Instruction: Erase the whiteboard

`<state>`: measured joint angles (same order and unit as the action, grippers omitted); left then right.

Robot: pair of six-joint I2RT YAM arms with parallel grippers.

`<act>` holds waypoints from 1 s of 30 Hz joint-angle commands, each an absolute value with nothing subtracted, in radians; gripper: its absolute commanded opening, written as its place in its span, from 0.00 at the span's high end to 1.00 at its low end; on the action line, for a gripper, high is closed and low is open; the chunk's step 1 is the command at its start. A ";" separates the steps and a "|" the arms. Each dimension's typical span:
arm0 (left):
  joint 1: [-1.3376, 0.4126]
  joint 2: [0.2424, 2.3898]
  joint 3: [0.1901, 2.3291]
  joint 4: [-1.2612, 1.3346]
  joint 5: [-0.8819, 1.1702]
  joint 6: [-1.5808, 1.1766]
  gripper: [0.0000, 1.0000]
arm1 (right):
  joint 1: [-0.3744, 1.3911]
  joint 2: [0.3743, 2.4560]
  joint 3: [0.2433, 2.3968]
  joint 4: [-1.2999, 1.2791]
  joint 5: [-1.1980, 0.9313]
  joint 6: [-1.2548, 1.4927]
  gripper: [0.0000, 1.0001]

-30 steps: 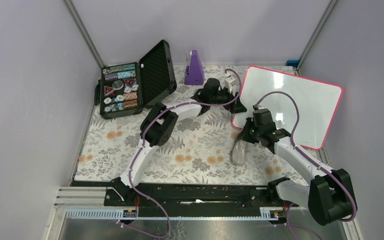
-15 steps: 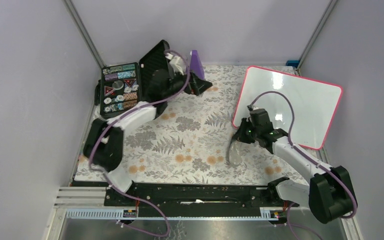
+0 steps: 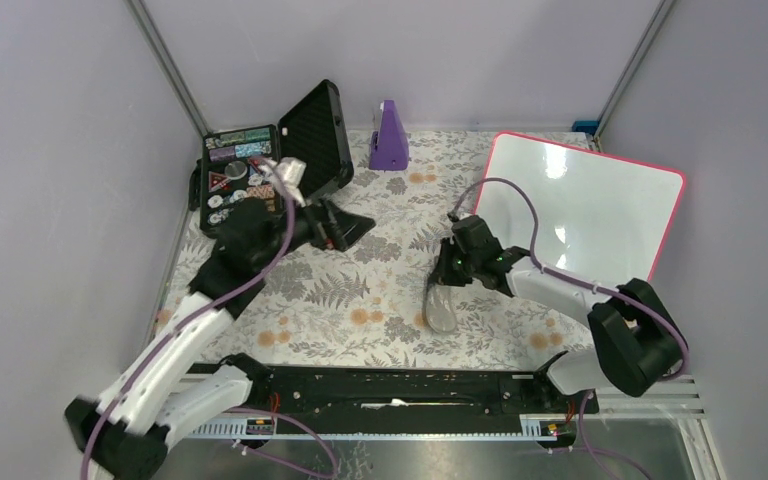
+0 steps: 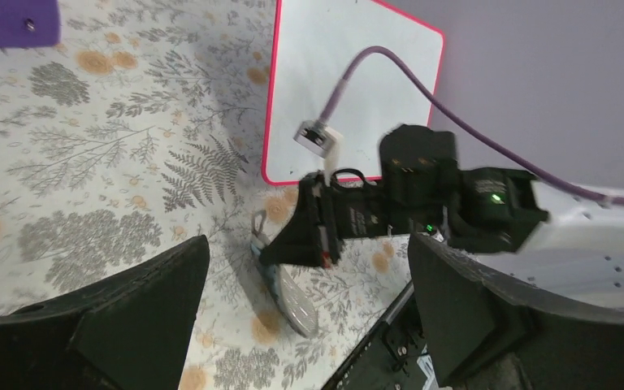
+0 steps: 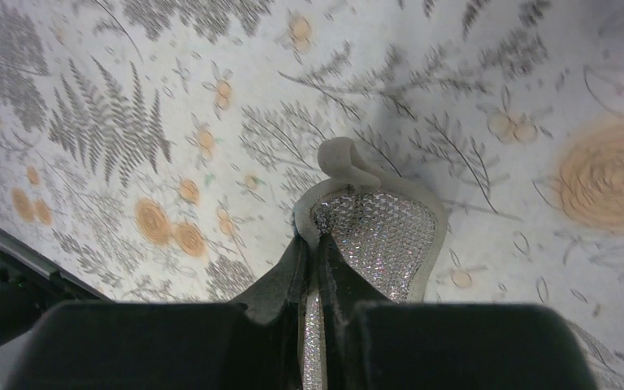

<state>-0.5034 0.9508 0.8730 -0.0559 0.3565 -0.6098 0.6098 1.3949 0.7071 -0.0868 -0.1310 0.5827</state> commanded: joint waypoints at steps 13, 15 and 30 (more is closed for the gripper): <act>-0.502 0.512 1.036 -0.596 0.067 -0.484 0.01 | 0.706 1.589 1.046 -0.171 -0.012 0.551 0.42; -0.502 0.504 1.041 -0.600 0.048 -0.482 0.01 | 0.704 1.525 1.050 -0.231 0.026 0.512 0.17; -0.502 0.579 1.269 -0.592 -0.062 -0.459 0.01 | 0.704 0.912 1.324 -0.629 0.275 0.283 0.00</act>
<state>-0.5034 0.5678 1.1870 -0.6338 -0.0063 -0.4835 0.6994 1.0275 1.2469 -0.5156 0.1696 0.3477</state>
